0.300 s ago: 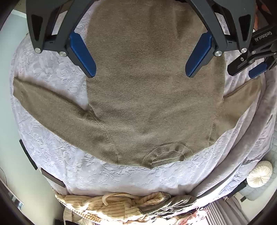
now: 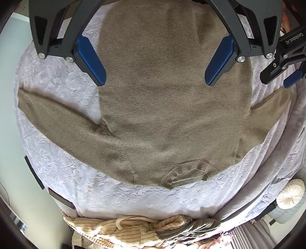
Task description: Fold small clothes
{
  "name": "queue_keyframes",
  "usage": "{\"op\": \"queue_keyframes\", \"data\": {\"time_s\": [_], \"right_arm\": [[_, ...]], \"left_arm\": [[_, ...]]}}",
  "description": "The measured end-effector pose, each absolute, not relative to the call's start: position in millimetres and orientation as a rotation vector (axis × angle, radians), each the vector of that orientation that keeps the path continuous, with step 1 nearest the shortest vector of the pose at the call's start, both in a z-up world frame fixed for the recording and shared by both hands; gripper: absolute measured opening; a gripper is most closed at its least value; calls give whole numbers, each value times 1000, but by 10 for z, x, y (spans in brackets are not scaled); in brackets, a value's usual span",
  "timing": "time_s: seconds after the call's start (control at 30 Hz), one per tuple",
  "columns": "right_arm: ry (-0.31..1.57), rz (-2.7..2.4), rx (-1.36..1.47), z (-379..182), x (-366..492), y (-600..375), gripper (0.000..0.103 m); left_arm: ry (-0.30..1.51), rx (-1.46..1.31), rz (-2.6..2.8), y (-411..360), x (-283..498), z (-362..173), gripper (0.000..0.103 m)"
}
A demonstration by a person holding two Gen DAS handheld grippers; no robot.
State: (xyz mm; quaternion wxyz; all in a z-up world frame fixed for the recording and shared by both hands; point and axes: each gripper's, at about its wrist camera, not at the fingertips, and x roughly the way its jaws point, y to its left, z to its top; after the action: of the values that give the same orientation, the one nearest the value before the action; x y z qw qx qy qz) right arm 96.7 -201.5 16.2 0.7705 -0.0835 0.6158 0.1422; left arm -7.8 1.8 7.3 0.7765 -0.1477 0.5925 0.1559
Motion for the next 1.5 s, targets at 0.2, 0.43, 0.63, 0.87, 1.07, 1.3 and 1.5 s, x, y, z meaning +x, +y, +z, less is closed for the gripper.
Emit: {"op": "queue_keyframes", "data": {"time_s": [0.2, 0.43, 0.63, 0.87, 1.07, 1.3, 1.5], "right_arm": [[1345, 288, -229, 165, 964, -1972, 102], [1345, 282, -249, 217, 953, -1949, 102], [1349, 279, -264, 222, 930, -1942, 102], [1358, 267, -273, 200, 938, -1953, 102], [1357, 268, -286, 194, 944, -1945, 102], [1357, 266, -286, 195, 944, -1936, 103], [1354, 262, -295, 200, 945, -1926, 102]], "left_arm": [[1295, -298, 365, -8, -133, 101, 103], [1319, -285, 383, 60, -74, 136, 103], [1328, -277, 382, 45, -81, 129, 103], [1335, -274, 375, 25, -76, 112, 103], [1336, -275, 380, 23, -78, 100, 103], [1339, -276, 384, 29, -81, 95, 103], [1340, -284, 384, 46, -100, 88, 103]]}}
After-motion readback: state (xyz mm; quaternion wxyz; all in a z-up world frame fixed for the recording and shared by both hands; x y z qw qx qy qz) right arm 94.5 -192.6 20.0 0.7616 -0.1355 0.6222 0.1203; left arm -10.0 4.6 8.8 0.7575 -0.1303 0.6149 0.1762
